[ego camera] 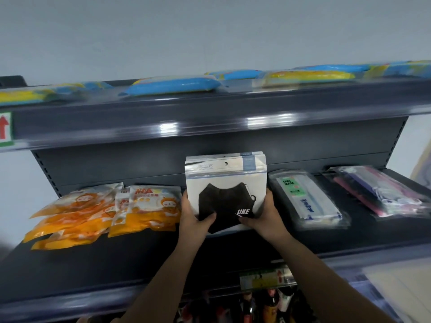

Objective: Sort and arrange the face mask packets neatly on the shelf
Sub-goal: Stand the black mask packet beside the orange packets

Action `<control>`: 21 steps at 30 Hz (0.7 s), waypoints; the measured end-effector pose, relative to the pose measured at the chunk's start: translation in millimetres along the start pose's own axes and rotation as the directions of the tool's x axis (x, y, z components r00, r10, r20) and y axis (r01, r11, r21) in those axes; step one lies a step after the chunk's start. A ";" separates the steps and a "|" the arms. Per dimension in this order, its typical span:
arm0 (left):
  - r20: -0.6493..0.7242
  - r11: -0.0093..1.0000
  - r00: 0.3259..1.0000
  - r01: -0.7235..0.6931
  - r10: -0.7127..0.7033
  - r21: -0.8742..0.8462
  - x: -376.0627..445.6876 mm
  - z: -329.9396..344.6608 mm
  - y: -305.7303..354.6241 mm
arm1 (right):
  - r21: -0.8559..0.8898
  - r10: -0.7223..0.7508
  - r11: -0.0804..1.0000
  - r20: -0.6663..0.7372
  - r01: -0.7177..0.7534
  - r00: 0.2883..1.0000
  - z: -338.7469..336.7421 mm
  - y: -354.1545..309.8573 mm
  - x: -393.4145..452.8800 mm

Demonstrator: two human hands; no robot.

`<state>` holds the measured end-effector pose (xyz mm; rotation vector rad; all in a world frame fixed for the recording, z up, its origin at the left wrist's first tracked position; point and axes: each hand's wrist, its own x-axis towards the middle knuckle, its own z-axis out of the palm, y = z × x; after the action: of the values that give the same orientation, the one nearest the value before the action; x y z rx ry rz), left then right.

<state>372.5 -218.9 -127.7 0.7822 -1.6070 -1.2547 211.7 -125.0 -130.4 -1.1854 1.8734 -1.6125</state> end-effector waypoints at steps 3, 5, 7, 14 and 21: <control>0.017 0.999 1.000 -0.003 0.003 0.051 -7.3 0.8 -10.7 | -0.044 0.057 0.997 0.039 -0.056 0.998 0.3 5.9 -4.1; 0.008 0.997 1.000 -0.005 0.004 0.071 -5.4 -0.4 -13.7 | -0.050 0.067 0.997 0.028 -0.066 0.997 -0.7 4.6 -2.3; 0.004 0.996 1.000 0.015 -0.015 0.091 2.7 -1.9 -10.0 | -0.019 0.088 0.996 0.004 -0.088 0.996 -1.6 2.4 4.9; 0.043 0.888 0.942 0.297 -0.332 0.351 31.1 2.7 -14.2 | -0.264 0.339 0.907 -0.002 -0.327 0.941 5.1 -4.2 26.3; 0.039 0.674 0.995 0.031 -0.087 0.738 9.7 0.2 -8.6 | -0.747 0.097 0.664 0.111 0.018 0.989 25.6 -19.5 4.4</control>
<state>368.2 -229.7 -133.3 1.3018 -2.1962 -0.6236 235.1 -143.5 -117.6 -1.4858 2.5318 -0.6507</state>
